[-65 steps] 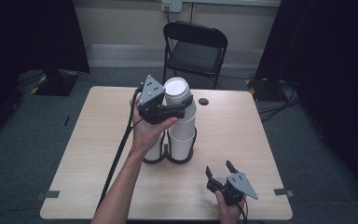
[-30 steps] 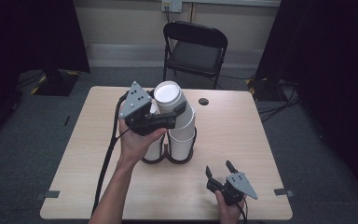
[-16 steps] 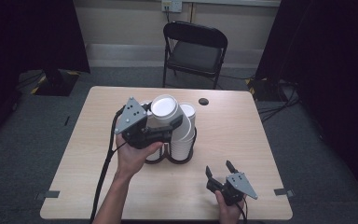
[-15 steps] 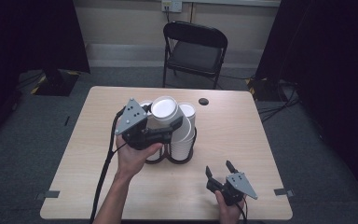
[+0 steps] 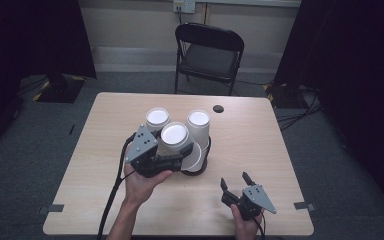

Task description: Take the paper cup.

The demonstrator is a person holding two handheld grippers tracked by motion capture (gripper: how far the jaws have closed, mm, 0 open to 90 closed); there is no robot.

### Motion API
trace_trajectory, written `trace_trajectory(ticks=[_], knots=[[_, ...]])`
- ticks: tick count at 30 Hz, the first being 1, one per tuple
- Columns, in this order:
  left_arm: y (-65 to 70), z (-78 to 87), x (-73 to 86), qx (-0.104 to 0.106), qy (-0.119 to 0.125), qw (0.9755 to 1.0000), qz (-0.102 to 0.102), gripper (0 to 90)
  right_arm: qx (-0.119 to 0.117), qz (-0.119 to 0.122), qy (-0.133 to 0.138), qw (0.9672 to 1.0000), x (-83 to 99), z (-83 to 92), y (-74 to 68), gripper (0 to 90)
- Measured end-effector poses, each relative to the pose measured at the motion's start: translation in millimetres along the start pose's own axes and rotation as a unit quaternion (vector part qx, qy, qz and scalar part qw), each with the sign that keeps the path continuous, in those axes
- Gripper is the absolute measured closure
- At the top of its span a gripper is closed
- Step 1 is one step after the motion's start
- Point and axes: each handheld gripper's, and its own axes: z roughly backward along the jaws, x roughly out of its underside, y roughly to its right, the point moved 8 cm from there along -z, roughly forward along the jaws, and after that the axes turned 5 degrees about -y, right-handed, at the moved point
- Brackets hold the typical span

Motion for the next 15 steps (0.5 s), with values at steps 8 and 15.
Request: trace_trajectory(ticks=[8, 15], knots=[[-4.4, 5.8, 26.6, -0.01, -0.009, 0.9996, 0.024, 21.4, 0.001, -0.001, 0.001, 1.0, -0.1, -0.1, 0.4, 19.9], [-7.1, 3.3, 53.2, -0.009, -0.034, 0.9982, 0.048, 21.4, -0.005, -0.003, 0.013, 0.9999, -0.9, 2.5, -0.4, 19.9]])
